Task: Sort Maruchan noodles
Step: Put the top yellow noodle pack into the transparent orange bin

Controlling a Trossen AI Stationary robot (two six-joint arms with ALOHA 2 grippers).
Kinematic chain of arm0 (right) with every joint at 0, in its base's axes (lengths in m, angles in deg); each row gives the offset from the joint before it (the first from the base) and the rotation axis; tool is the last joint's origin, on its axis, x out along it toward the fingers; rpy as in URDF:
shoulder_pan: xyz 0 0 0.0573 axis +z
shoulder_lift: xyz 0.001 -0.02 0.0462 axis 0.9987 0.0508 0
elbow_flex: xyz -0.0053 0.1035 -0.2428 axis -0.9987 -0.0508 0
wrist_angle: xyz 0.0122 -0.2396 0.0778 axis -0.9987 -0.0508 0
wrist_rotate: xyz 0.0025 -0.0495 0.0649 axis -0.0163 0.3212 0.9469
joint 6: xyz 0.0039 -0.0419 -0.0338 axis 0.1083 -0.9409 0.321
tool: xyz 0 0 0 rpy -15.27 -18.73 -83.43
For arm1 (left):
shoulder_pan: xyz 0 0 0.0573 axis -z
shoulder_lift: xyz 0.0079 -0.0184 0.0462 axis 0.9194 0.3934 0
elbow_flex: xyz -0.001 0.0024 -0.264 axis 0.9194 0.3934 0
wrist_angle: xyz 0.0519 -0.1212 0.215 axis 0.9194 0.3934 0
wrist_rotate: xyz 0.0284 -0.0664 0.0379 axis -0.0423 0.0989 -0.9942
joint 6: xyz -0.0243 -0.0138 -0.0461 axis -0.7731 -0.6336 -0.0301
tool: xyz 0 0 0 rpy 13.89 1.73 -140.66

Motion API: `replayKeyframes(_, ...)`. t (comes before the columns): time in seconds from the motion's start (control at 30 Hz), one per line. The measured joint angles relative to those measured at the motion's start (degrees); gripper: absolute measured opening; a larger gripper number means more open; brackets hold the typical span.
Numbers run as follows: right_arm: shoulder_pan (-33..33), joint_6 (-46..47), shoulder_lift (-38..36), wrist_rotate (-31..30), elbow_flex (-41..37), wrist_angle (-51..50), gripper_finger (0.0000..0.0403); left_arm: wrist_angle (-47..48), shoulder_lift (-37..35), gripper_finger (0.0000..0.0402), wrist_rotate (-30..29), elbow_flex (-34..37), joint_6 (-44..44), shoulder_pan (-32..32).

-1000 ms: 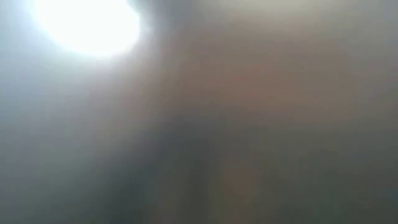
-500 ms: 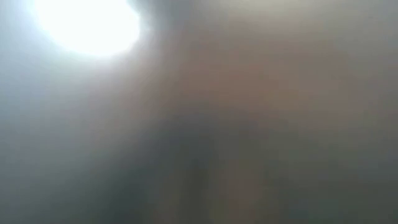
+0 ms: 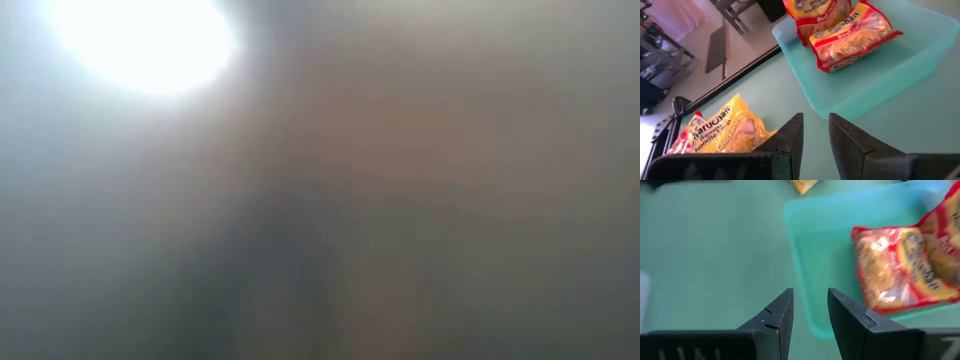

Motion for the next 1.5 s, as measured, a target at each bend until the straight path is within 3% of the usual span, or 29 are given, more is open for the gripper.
replayKeyframes(0.13,2.7,2.6,-5.0,-0.7,-6.0,2.7,0.0105,0.0,0.0,0.0075,1.1,0.0,1.3,-1.4)
replayKeyframes(0.33,5.1,7.4,-10.4,-1.0,-14.2,7.2,0.0105,0.1,0.0,0.0075,10.7,0.0,12.9,-3.7)
replayKeyframes(0.43,6.0,9.4,-11.9,-1.0,-17.4,9.7,0.0105,2.0,0.0,0.0075,11.9,0.0,16.8,-4.5)
replayKeyframes(0.67,7.6,13.2,-12.3,-1.0,-23.3,14.5,0.0105,15.5,-1.8,0.0075,12.0,1.0,12.0,-9.3)
replayKeyframes(0.8,8.7,14.7,-12.3,-1.1,-25.4,15.5,0.0105,16.1,-5.2,0.0075,13.4,3.8,12.5,-14.2)
replayKeyframes(0.97,10.8,16.9,-12.3,-1.1,-26.6,15.5,0.0105,12.3,-10.9,0.0075,17.3,10.4,13.4,-22.4)
replayKeyframes(1.13,13.6,17.1,-12.3,-1.1,-26.8,15.7,0.0105,1.3,-16.7,0.0075,23.6,18.5,15.4,-29.9)
replayKeyframes(1.5,16.6,16.9,-12.3,-2.3,-26.9,17.3,0.0105,-15.2,-18.3,0.0075,23.7,29.1,14.1,-34.1)
